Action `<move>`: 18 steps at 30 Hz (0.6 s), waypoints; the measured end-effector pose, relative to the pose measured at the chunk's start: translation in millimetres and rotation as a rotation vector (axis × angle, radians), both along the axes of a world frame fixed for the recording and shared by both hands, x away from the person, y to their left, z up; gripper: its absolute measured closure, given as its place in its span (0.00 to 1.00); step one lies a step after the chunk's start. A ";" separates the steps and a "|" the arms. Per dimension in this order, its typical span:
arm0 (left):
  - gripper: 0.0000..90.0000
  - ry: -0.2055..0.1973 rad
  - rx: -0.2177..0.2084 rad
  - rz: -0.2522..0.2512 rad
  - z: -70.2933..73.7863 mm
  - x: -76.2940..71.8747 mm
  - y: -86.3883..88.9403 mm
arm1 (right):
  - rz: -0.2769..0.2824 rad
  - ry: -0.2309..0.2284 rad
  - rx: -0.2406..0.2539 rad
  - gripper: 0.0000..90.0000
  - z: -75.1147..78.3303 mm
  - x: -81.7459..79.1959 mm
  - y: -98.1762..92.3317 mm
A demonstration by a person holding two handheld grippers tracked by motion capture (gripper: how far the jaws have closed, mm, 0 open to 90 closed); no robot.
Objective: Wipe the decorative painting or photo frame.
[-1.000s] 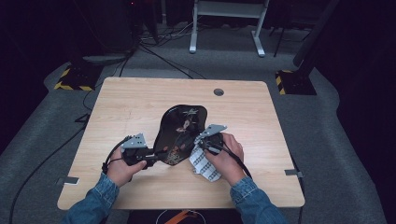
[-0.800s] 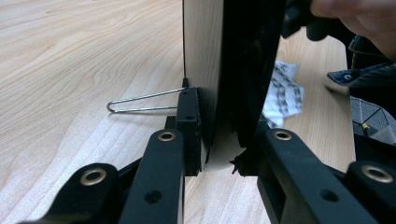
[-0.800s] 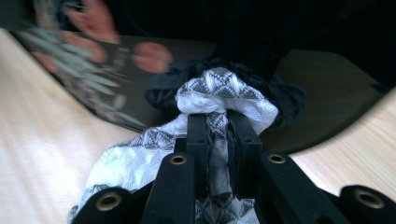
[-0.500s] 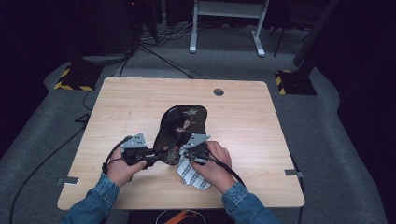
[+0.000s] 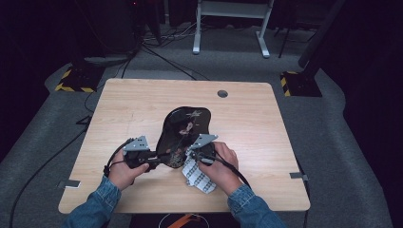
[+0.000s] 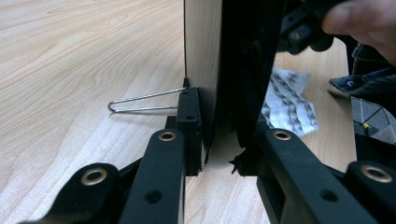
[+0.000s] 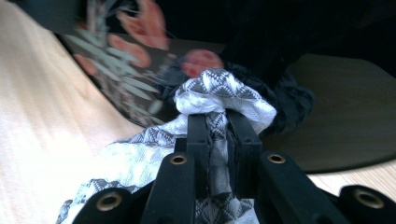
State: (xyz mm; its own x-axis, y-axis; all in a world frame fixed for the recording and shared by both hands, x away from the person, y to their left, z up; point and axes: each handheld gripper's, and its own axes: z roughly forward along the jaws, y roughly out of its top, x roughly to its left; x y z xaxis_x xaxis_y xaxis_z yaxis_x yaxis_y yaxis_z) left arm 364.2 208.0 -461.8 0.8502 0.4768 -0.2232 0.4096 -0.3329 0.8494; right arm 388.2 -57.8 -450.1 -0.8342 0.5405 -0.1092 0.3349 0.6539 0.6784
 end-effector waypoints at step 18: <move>0.85 0.002 -0.003 -0.002 -0.2 0.0 0.2 | -0.145 -0.010 -0.004 0.91 -0.3 24.5 -40.0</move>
